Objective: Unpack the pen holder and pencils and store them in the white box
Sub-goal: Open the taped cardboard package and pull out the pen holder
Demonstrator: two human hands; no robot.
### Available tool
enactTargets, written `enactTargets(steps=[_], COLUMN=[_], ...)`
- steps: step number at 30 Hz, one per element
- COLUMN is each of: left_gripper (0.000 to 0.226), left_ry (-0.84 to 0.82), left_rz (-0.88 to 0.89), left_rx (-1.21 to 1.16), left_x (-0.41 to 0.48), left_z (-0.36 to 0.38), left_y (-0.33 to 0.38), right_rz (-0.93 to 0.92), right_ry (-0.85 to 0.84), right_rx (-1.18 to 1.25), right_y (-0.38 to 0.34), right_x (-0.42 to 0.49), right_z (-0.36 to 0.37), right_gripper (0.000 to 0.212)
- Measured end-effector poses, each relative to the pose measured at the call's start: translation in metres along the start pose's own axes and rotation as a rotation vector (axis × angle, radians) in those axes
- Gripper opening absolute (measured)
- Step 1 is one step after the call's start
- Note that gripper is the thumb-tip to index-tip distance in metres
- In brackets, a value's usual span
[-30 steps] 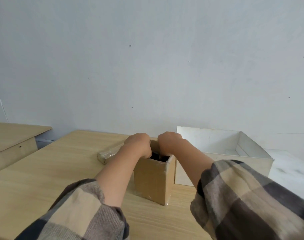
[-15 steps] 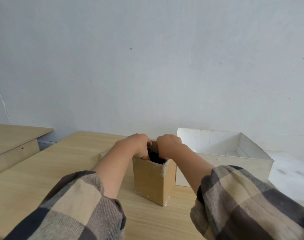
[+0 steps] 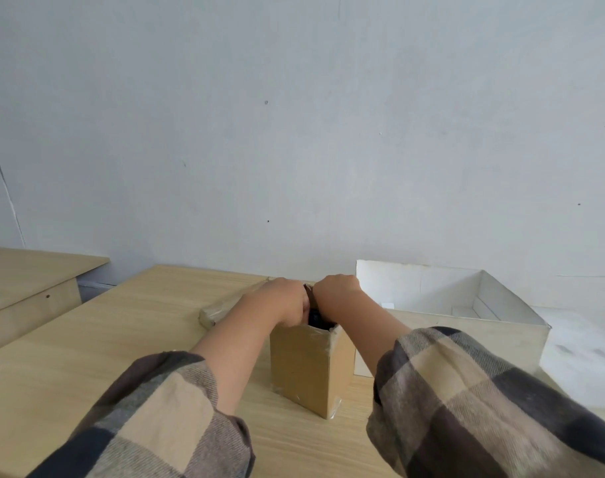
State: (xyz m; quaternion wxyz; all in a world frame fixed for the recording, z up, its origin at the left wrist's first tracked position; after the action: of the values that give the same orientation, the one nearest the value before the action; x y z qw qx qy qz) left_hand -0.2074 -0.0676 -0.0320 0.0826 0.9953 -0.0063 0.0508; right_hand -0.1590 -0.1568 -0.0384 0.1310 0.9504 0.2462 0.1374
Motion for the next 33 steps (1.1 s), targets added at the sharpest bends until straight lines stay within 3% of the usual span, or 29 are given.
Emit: enactTargets(steps=[4,7,10,15,17,21,25,30,33], left_gripper=[0.032,0.018,0.017,0.031,0.047,0.069,0.041,0.015,0.011], left_ry=[0.005,0.03,0.057,0.218,0.23,0.364,0.502,0.565,0.51], left_rz=[0.027,0.024,0.024,-0.072,-0.152,-0.256,-0.42,-0.361,-0.354], left_rx=[0.044,0.106,0.097,-0.397,-0.573,-0.548,-0.613,-0.942,-1.125], left_x=[-0.002,-0.004,-0.007,-0.006,-0.006,-0.007,-0.011,-0.017,-0.021], left_z=[-0.003,-0.002,-0.004,-0.005,-0.004,-0.016,-0.037,-0.063,-0.071], left_y=[0.002,0.006,0.005,-0.01,-0.011,-0.003,0.009,0.037,0.059], right_rz=[0.011,0.071,0.098,0.187,0.256,0.388,0.443,0.467,0.505], right_ry=[-0.035,-0.041,-0.043,0.002,0.002,0.079,0.184,0.315,0.363], right_rx=[0.059,0.104,0.204,0.5,0.639,0.91,1.104,1.198,1.158], right_y=[0.001,0.0,0.008,0.032,0.037,0.045,0.056,0.082,0.103], right_x=[0.002,0.0,-0.005,-0.014,-0.017,-0.022,-0.027,-0.042,-0.058], right_z=[0.002,0.002,-0.003,-0.015,-0.017,-0.024,-0.041,-0.071,-0.08], right_gripper=[0.001,0.023,0.028,0.027,0.022,0.023,0.026,0.015,0.019])
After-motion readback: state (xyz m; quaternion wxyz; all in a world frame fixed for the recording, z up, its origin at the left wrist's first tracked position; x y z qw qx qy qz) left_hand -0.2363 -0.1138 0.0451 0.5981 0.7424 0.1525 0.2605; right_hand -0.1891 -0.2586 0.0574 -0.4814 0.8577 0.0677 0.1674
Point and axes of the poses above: each hand's wrist, its own x-axis towards the middle knuckle, its own z-axis out of the palm, y = z × x, the point moved 2 cm from there along x, towards the middle knuckle, and after that the axes turned 10 degrees about y, right-handed, at the moved point
